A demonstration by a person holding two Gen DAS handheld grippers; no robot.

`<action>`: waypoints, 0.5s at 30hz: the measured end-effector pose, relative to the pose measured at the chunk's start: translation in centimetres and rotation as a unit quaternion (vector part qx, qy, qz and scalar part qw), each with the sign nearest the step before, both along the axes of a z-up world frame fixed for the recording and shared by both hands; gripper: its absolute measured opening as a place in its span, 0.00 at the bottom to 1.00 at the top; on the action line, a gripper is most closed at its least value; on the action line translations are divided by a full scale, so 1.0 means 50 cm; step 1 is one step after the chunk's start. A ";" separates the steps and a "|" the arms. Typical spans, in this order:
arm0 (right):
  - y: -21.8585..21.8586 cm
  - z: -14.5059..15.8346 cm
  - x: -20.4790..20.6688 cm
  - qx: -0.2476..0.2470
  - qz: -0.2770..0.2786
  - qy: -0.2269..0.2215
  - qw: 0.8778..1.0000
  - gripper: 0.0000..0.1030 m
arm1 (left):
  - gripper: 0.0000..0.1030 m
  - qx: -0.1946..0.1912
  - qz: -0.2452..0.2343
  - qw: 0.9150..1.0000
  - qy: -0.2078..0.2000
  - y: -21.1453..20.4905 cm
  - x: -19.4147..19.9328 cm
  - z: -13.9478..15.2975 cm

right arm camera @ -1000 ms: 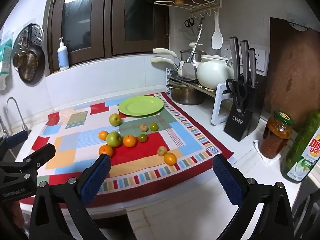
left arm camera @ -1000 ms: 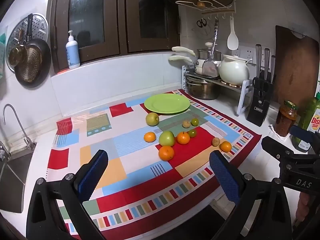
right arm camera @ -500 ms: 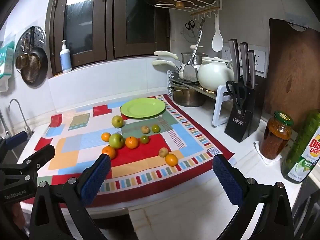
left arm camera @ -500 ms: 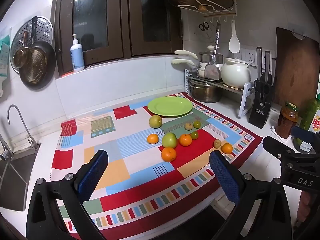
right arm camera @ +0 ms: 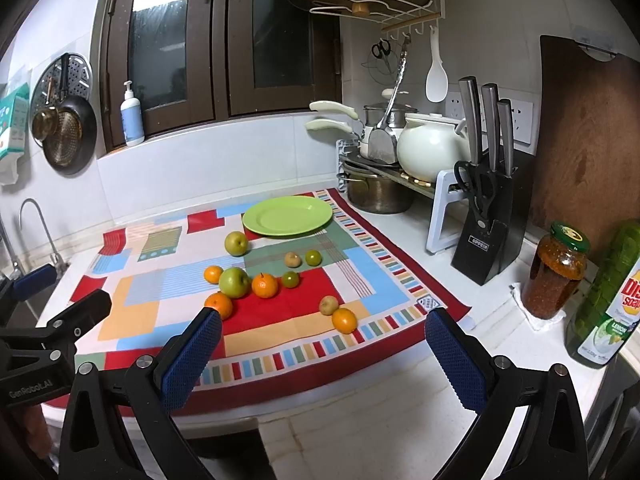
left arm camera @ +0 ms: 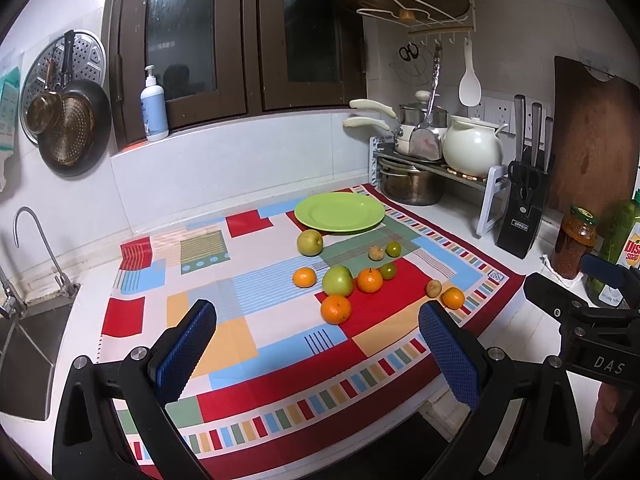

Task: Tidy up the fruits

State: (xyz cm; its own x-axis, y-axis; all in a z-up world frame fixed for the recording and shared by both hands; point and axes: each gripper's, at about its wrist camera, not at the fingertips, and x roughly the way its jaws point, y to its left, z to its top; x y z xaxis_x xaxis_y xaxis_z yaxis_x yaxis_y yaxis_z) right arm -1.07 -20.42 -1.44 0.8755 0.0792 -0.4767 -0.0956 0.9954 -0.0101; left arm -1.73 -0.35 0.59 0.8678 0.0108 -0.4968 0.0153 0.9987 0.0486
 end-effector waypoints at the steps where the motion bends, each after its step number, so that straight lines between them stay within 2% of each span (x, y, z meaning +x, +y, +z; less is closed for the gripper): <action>1: -0.001 0.000 0.000 0.000 0.000 0.000 1.000 0.99 | 1.00 0.000 -0.001 1.000 0.001 0.000 0.000 0.000; 15: 0.002 0.003 0.001 0.002 0.003 0.000 1.000 0.99 | 1.00 -0.001 0.000 1.000 0.001 -0.003 0.003 0.001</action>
